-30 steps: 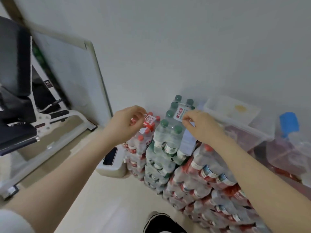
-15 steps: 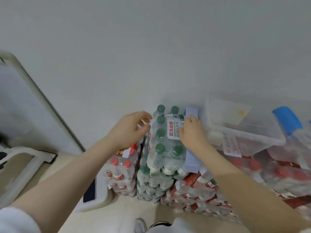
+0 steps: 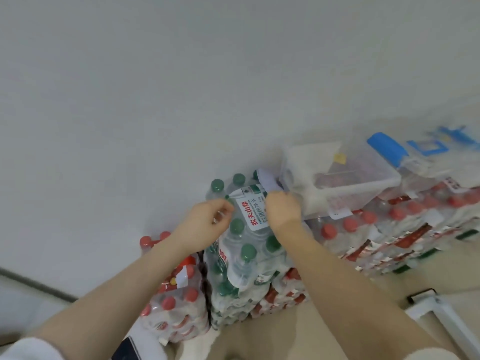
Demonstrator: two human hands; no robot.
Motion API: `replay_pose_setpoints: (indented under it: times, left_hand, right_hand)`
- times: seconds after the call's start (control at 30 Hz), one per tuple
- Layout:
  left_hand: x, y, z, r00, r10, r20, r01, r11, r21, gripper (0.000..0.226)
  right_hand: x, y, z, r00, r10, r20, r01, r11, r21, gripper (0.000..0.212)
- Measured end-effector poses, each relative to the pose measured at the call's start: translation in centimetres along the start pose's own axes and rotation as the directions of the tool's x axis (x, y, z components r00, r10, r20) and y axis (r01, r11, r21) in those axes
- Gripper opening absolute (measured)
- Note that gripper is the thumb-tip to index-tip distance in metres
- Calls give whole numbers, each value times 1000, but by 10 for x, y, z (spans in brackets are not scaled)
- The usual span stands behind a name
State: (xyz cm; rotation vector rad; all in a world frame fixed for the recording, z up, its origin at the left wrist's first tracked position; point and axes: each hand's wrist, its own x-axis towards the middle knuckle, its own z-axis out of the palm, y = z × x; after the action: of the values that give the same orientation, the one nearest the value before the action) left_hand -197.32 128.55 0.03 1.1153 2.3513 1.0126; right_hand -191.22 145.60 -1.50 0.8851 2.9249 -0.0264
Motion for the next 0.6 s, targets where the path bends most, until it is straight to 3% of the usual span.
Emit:
replay_pose_setpoints:
  times: [0.07, 0.13, 0.23, 0.27, 0.33, 0.4, 0.53, 0.6]
  left_hand:
    - [3, -2, 0, 999, -42, 28, 45, 994, -95, 17]
    - [9, 1, 2, 983, -171, 67, 183, 918, -352, 19]
    - [16, 16, 5, 924, -288, 251, 375, 554, -743, 35]
    - [16, 22, 4, 919, -274, 285, 382, 429, -819, 37]
    - [13, 29, 2, 941, -226, 251, 314, 312, -897, 35]
    - [7, 34, -5, 961, -212, 175, 242, 353, -904, 27]
    - [-9, 39, -12, 970, -226, 94, 210, 572, -793, 8]
    - [-18, 37, -11, 971, -208, 122, 231, 656, -718, 22]
  right_hand:
    - [-3, -2, -10, 998, 4, -69, -2, 1000, 30, 19]
    - [-18, -7, -19, 955, -66, -290, 76, 997, 25, 24]
    - [-56, -14, -19, 803, -175, -570, 202, 979, -15, 21]
    - [-69, -16, -17, 798, -199, -568, 217, 976, -36, 28]
    - [-91, -23, -20, 793, -231, -564, 235, 970, -67, 37]
    - [-105, -26, -19, 789, -270, -552, 251, 962, -110, 42]
    - [-135, -40, -15, 764, -289, -577, 281, 954, -106, 42]
    - [-150, -48, -11, 771, -280, -572, 265, 958, -111, 34]
